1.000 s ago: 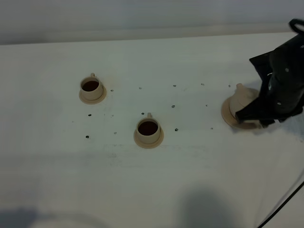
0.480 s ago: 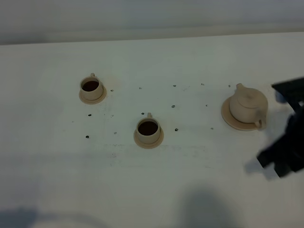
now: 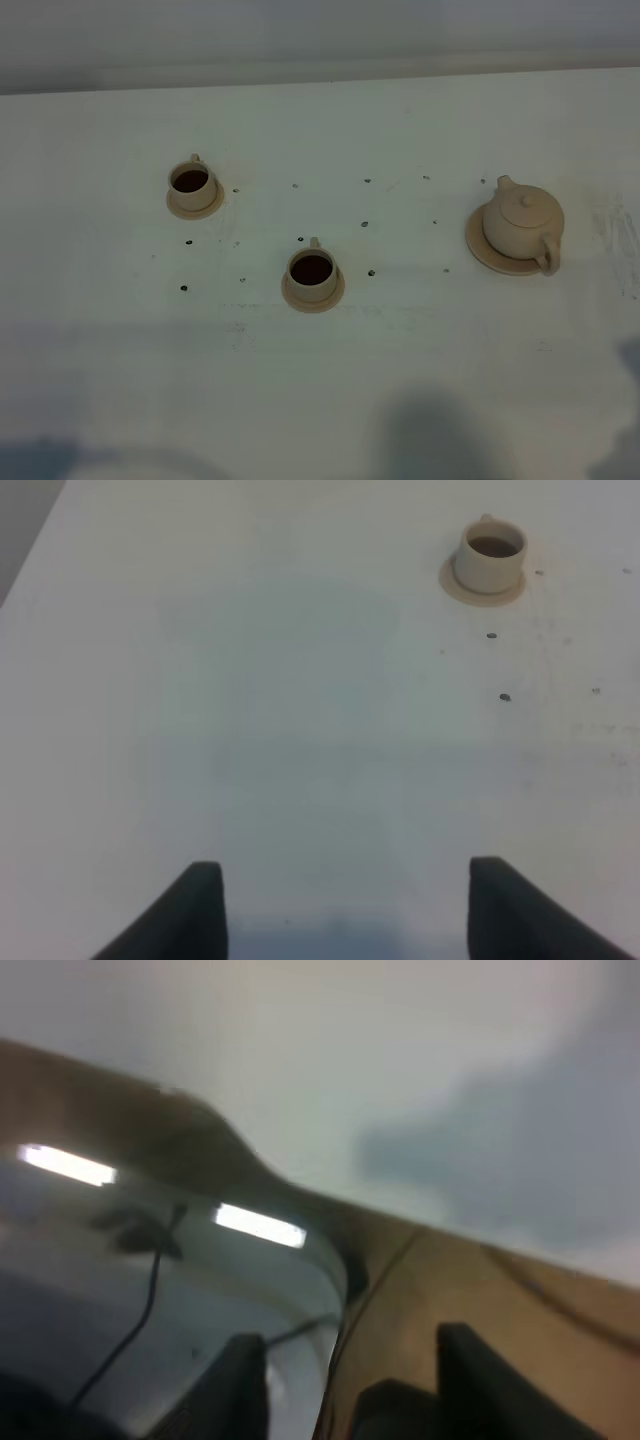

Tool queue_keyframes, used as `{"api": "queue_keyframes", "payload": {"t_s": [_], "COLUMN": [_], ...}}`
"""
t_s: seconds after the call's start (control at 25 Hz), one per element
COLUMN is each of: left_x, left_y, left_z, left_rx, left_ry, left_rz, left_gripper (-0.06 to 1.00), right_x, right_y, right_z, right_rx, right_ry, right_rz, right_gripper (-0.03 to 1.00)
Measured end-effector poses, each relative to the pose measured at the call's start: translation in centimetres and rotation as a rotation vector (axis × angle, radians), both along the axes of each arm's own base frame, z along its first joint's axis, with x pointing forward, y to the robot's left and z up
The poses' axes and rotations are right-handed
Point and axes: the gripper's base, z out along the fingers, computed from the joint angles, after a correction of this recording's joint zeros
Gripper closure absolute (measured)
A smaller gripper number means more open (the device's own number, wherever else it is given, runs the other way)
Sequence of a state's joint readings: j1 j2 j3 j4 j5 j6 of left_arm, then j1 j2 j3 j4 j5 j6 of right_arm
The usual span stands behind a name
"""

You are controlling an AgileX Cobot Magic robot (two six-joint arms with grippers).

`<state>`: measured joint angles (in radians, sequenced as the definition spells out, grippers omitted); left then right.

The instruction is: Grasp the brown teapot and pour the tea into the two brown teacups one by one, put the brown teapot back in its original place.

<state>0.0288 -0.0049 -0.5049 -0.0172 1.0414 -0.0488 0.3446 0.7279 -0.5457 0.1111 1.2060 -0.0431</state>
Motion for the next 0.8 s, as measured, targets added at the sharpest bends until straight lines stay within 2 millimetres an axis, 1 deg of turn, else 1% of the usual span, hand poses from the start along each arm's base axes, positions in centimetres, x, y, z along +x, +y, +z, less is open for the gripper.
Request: {"api": "queue_keyframes", "payload": {"t_s": [0.16, 0.24, 0.36, 0.8], "left_x": [0.0, 0.0, 0.0, 0.0], "left_y": [0.0, 0.0, 0.0, 0.0], "left_z": [0.0, 0.0, 0.0, 0.0], "left_rx": [0.000, 0.000, 0.000, 0.000], "left_ry": [0.000, 0.000, 0.000, 0.000], "left_rz": [0.000, 0.000, 0.000, 0.000], "left_gripper": [0.42, 0.42, 0.42, 0.42], "right_x": [-1.7, -2.3, -3.1, -3.3], "right_y": [-0.8, -1.2, -1.6, -1.7], "right_z": [1.1, 1.3, 1.3, 1.3], "right_rx": [0.054, 0.065, 0.074, 0.077], "right_ry": [-0.211, -0.305, -0.382, -0.406], "right_rz": [-0.001, 0.002, 0.003, 0.000], "right_gripper": [0.45, 0.44, 0.44, 0.44]}}
